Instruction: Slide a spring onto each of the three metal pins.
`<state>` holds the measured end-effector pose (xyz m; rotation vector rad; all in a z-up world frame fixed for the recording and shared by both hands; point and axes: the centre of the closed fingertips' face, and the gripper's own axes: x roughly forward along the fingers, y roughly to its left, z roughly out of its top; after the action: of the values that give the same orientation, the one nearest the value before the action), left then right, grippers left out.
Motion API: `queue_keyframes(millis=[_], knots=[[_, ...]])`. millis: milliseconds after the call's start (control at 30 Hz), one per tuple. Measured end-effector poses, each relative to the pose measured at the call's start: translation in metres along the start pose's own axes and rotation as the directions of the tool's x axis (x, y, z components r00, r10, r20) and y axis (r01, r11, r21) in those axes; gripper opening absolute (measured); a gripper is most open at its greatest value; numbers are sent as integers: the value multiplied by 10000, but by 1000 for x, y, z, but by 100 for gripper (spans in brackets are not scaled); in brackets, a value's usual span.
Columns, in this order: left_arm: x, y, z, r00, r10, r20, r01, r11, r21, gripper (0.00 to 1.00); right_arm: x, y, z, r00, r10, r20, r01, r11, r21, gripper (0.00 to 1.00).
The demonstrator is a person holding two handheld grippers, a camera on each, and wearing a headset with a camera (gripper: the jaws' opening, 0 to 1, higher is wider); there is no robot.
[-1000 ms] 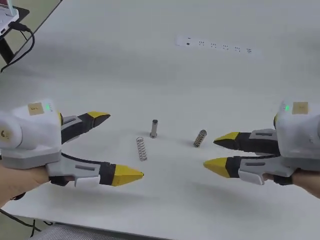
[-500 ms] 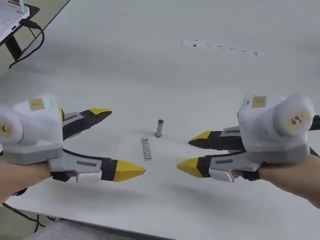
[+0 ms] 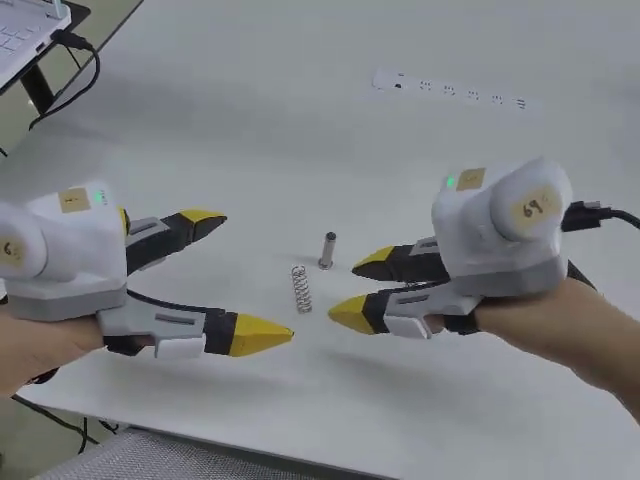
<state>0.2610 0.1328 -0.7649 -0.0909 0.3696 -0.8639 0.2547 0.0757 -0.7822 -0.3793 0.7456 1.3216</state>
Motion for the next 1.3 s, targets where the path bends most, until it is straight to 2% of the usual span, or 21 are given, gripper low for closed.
queue_keyframes(millis=[167, 400, 500, 733, 1000, 1167, 1300], knots=[[-4, 2, 1, 10000, 83, 43, -82, 10000, -22, 95, 16, -1, 0, 9980, -197, -604, 198, 9998, 21, 31], [-8, 5, 3, 9997, 168, 165, -167, 9998, -84, 95, 31, -10, 4, 9954, -564, -775, 620, 9955, 718, 29], [-9, 5, 1, 9997, 187, 146, -185, 9998, -119, 95, 36, -13, 2, 9928, -715, -963, 825, 9899, 1154, 26], [-13, 8, -3, 9998, 186, 108, -184, 9997, -159, 95, 47, -19, -9, 9855, -998, -1372, 1221, 9787, 1650, 24], [-13, 7, -4, 9999, 127, 80, -125, 9998, -162, 94, 59, -19, -12, 9812, -1146, -1550, 1415, 9742, 1757, 23], [-12, 6, -2, 9999, 103, 117, -101, 9998, -167, 94, 65, -25, -15, 9749, -1419, -1716, 1747, 9652, 1944, 23], [-11, 7, -2, 9999, 108, 120, -106, 9998, -165, 94, 68, -26, -18, 9731, -1380, -1846, 1762, 9617, 2100, 21]])
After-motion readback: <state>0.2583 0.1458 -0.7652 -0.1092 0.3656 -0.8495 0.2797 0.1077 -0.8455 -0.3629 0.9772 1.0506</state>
